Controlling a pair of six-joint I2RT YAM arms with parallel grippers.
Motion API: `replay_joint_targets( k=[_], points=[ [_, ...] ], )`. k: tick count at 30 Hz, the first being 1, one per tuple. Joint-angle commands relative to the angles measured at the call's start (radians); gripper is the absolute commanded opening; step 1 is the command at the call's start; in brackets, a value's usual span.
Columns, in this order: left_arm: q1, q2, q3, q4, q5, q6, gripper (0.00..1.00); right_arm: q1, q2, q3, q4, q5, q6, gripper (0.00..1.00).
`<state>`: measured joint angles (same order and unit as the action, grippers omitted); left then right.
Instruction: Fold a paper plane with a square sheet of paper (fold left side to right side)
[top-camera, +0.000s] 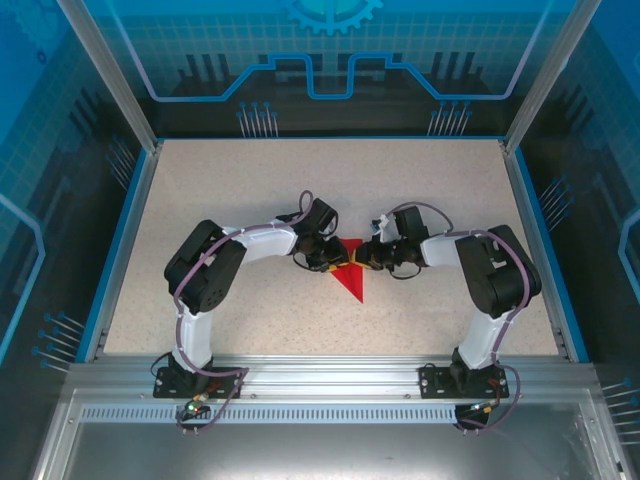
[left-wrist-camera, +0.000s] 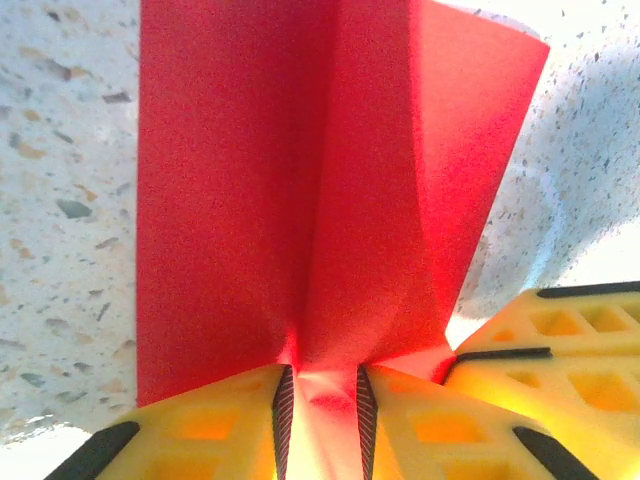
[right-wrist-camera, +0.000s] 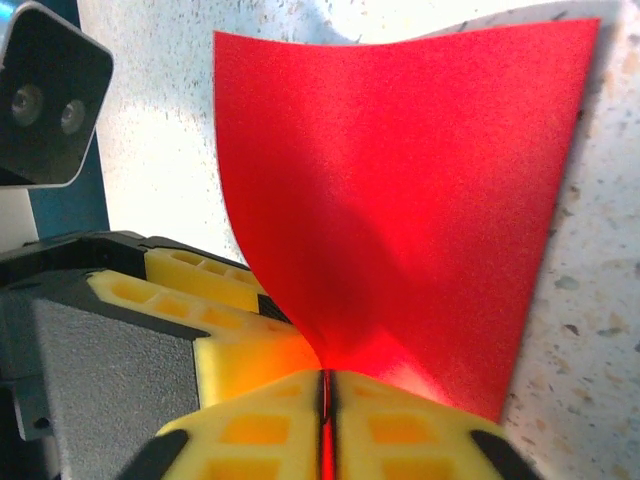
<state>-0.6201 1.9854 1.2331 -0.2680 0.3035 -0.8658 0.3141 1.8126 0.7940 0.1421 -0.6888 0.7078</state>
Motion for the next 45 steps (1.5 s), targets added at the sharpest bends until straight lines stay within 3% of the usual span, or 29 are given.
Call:
replay_joint_targets(
  k=[1, 14, 45],
  points=[
    [-0.01, 0.018, 0.02, -0.039, -0.01, -0.004, 0.28, -0.004, -0.008, 0.022, -0.06, 0.008, -0.021, 0.02],
    [-0.01, 0.022, 0.018, -0.045, -0.014, -0.004, 0.29, -0.031, -0.037, 0.059, -0.211, 0.078, -0.144, 0.0],
    [-0.01, 0.026, 0.009, -0.041, -0.011, -0.004, 0.28, -0.064, -0.062, 0.117, -0.314, 0.105, -0.276, 0.0]
  ],
)
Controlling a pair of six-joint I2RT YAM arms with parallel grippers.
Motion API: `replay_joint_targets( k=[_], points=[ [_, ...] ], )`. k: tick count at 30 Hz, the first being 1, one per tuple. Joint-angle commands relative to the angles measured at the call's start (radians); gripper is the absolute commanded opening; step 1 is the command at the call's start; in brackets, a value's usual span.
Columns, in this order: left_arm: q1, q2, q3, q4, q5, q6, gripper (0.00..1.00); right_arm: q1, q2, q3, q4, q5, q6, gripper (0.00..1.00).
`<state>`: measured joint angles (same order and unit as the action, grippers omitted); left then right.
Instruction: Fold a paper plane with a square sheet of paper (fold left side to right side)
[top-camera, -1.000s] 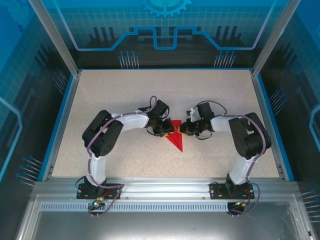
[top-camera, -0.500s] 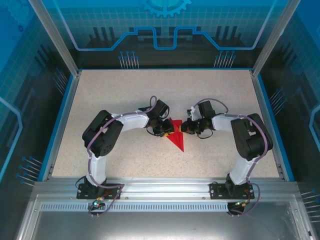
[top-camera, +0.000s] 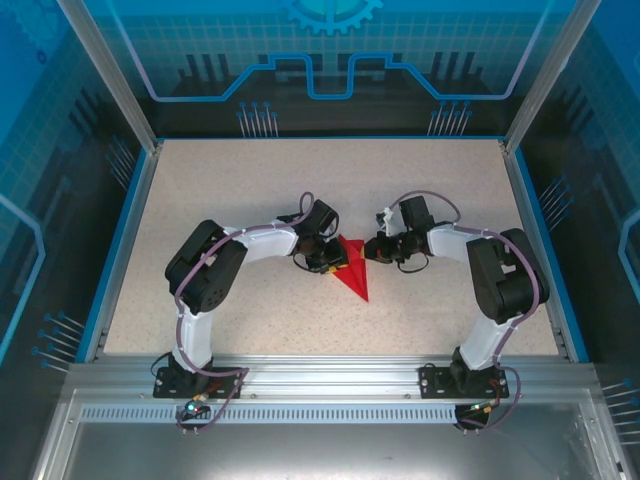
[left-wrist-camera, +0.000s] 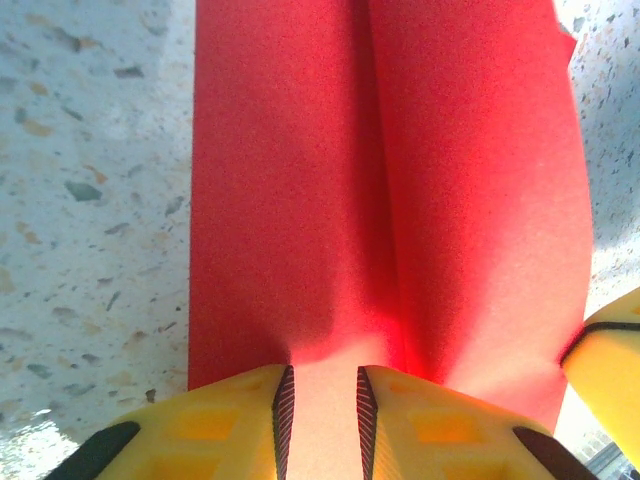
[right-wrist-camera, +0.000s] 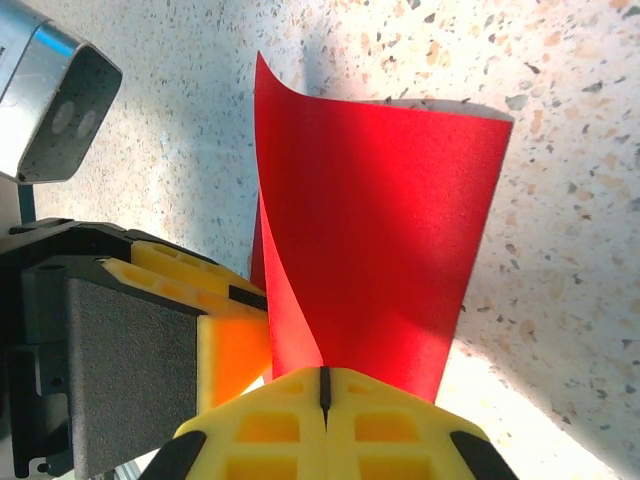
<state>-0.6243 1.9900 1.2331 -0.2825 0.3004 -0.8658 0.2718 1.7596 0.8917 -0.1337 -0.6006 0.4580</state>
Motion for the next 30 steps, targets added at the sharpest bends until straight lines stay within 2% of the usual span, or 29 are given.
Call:
replay_joint_targets(
  k=[1, 30],
  points=[
    [-0.006, 0.021, 0.01, -0.025, -0.009, -0.004, 0.28, -0.022, -0.003, 0.019, -0.04, 0.018, -0.026, 0.0],
    [-0.005, 0.03, 0.017, -0.027, -0.001, -0.001, 0.28, -0.014, 0.103, 0.054, -0.066, 0.058, -0.044, 0.0]
  ],
)
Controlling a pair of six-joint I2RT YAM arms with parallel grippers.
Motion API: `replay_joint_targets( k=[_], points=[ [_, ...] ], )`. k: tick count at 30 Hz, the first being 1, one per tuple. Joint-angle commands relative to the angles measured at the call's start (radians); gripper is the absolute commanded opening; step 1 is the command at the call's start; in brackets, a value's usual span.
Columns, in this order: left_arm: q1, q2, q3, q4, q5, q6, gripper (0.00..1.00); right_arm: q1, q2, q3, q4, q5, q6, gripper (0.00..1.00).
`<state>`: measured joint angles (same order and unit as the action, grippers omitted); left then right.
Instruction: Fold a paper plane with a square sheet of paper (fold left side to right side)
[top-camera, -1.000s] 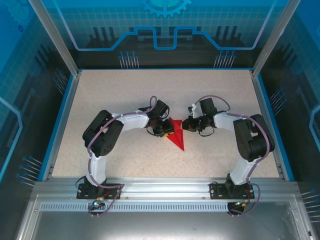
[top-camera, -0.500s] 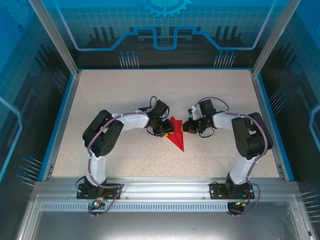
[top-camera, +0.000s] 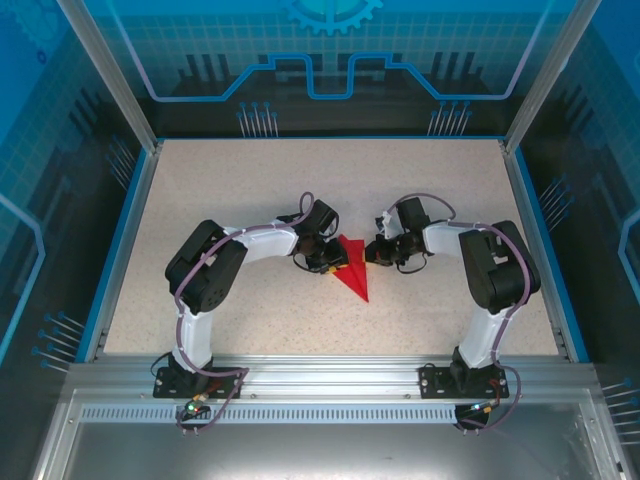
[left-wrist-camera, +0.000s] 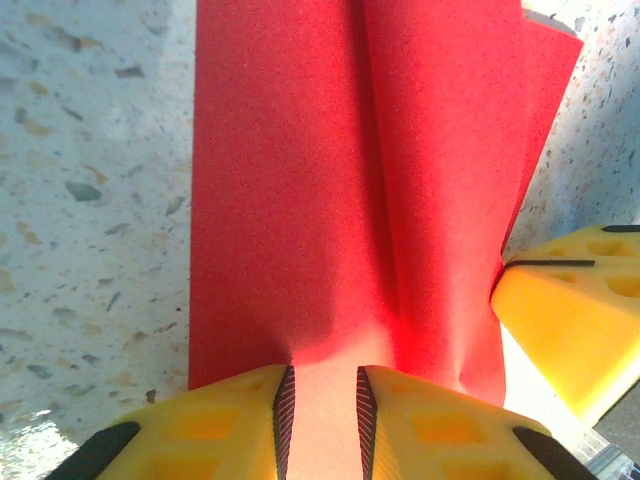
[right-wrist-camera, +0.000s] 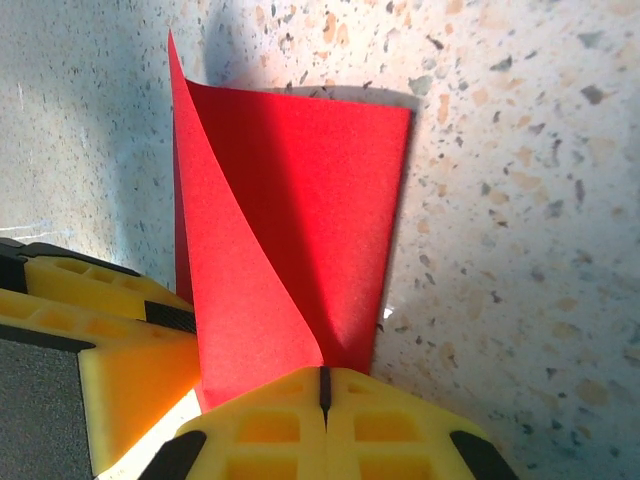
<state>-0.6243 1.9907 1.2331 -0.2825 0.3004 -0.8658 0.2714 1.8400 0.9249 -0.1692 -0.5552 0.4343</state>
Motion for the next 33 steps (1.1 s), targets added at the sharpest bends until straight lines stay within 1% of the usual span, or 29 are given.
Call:
replay_joint_targets(
  k=[1, 11, 16, 21, 24, 28, 33],
  points=[
    [-0.007, 0.029, 0.019, -0.029, -0.001, 0.001, 0.28, -0.012, 0.026, 0.023, -0.033, 0.012, -0.023, 0.0],
    [-0.006, 0.021, 0.025, -0.026, 0.014, 0.004, 0.28, 0.003, 0.047, 0.019, -0.075, 0.047, -0.036, 0.0],
    [-0.004, -0.034, 0.042, -0.064, 0.007, 0.032, 0.29, 0.003, 0.063, 0.012, -0.094, 0.071, -0.039, 0.0],
    [0.001, -0.11, 0.06, -0.112, -0.007, 0.06, 0.33, 0.003, 0.071, 0.017, -0.098, 0.069, -0.046, 0.0],
    [0.0, -0.131, 0.069, -0.123, -0.004, 0.065, 0.33, 0.005, 0.07, 0.017, -0.099, 0.068, -0.048, 0.0],
    [-0.004, -0.11, 0.087, -0.11, 0.017, 0.063, 0.32, 0.006, 0.068, 0.016, -0.098, 0.068, -0.051, 0.0],
    [-0.013, -0.035, 0.128, -0.063, 0.074, 0.053, 0.28, 0.006, 0.07, 0.018, -0.098, 0.069, -0.051, 0.0]
  ],
)
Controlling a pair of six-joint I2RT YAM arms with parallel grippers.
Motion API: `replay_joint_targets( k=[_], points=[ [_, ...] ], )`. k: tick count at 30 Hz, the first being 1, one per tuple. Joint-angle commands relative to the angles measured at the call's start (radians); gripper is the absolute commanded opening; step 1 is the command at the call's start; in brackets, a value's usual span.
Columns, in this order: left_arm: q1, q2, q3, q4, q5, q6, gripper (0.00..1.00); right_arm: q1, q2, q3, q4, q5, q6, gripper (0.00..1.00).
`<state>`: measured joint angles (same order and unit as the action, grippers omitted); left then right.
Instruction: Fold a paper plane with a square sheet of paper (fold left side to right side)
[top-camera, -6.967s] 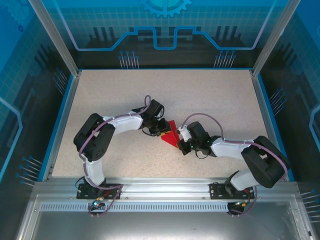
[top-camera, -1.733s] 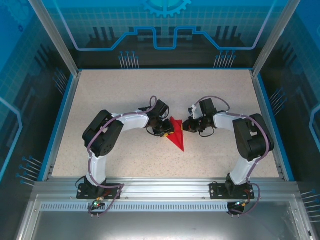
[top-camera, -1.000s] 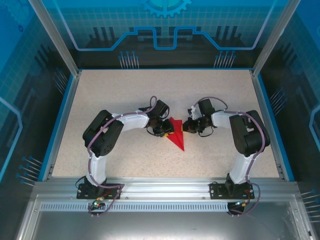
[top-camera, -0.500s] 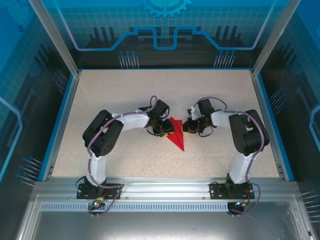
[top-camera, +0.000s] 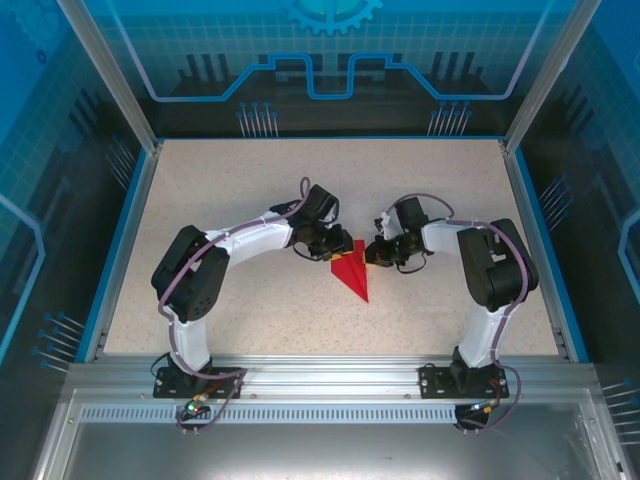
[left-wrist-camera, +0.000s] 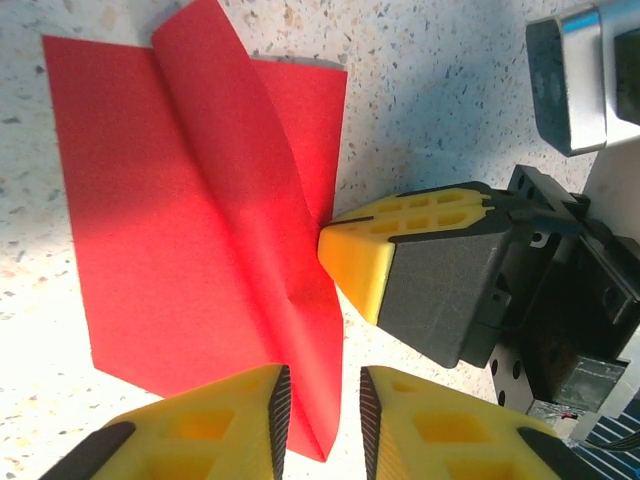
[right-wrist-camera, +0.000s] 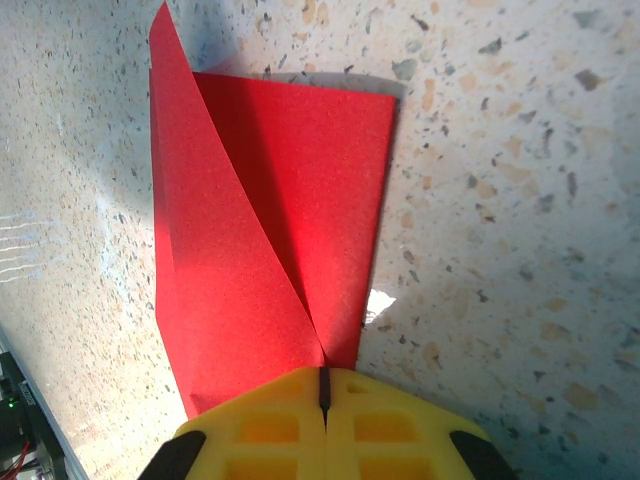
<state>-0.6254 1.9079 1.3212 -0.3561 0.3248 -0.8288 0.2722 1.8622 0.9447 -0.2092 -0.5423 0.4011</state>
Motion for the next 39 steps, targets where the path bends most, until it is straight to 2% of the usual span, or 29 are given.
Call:
replay_joint_targets(
  k=[1, 17, 27, 39],
  points=[
    [-0.013, 0.064, 0.053, 0.007, 0.052, 0.019, 0.28, 0.005, 0.048, -0.001, -0.058, 0.056, -0.017, 0.0],
    [-0.012, 0.177, 0.092, 0.019, 0.052, 0.017, 0.25, 0.006, 0.055, 0.004, -0.068, 0.067, -0.024, 0.0],
    [-0.011, 0.164, 0.092, 0.001, 0.037, 0.027, 0.25, 0.007, 0.058, 0.01, -0.075, 0.074, -0.027, 0.0],
    [-0.013, 0.223, 0.105, -0.025, 0.019, 0.03, 0.25, 0.008, 0.059, 0.018, -0.074, 0.068, -0.025, 0.0]
  ],
)
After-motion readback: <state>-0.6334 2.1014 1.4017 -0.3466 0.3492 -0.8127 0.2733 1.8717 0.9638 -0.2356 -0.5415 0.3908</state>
